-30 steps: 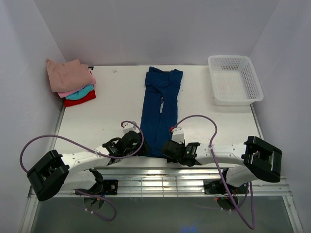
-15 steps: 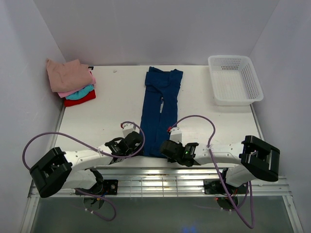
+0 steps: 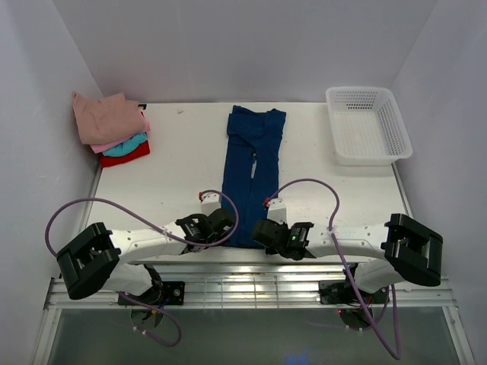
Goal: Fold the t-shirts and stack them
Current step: Fold the tshirt
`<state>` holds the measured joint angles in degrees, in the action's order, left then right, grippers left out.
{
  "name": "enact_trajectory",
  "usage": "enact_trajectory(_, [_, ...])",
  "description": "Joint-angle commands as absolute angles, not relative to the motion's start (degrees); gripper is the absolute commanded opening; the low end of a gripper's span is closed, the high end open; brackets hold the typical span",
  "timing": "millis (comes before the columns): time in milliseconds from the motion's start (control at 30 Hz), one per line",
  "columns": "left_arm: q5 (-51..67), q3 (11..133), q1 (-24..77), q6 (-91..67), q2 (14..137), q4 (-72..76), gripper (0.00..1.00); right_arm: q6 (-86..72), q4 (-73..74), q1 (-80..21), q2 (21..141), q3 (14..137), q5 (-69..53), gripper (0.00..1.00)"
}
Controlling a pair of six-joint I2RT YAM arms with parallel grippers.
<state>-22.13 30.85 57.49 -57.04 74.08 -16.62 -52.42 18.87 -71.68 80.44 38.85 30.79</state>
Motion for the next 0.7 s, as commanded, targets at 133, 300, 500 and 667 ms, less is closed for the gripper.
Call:
enact_trajectory(133, [-29.3,42.5,57.0,-52.2,80.4,-24.5,0.00,-44.4,22.1,-64.4,79.6,47.6,35.2,0.08])
enact_trajectory(300, [-28.6,49.6,52.6,-48.1,86.9,-20.0,0.00,-37.3,20.0,-56.5,82.0,51.9,33.2,0.08])
enact_trajectory(500, [-27.0,55.1,43.5,-42.4,90.8,-15.9,0.00,-28.2,14.3,-47.4,86.7,56.9,27.4,0.08])
enact_trajectory(667, [-22.0,59.1,36.5,-38.1,95.9,-10.0,0.00,-22.7,12.7,-42.9,95.1,65.1,24.4,0.08])
